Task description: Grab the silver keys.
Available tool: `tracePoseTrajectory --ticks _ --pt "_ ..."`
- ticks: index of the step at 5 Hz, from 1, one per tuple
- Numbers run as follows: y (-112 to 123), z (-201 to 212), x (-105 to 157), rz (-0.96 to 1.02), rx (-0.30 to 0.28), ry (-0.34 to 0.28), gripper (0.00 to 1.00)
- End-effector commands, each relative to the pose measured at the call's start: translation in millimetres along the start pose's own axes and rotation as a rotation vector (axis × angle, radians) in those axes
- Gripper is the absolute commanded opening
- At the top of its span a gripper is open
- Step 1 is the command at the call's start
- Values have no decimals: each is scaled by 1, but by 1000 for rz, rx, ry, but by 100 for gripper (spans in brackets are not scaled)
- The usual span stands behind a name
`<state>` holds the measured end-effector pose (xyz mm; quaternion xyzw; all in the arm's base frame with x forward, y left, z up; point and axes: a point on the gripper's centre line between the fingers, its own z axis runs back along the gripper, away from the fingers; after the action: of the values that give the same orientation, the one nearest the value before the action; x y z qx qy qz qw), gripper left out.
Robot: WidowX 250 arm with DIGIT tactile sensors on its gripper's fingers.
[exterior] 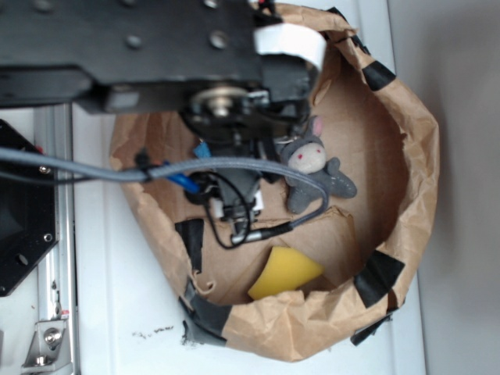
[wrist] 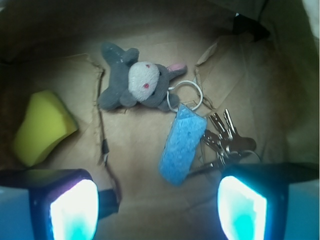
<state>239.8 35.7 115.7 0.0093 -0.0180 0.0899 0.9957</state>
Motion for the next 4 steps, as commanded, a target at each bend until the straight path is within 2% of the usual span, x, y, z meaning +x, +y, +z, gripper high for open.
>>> tracePoseTrajectory --ticks 1,3,4 --pt "19 -5 0 -14 8 -25 100" --pt "43 -18 -9 -11 29 11 100" --pt "43 -19 -4 -9 38 9 100"
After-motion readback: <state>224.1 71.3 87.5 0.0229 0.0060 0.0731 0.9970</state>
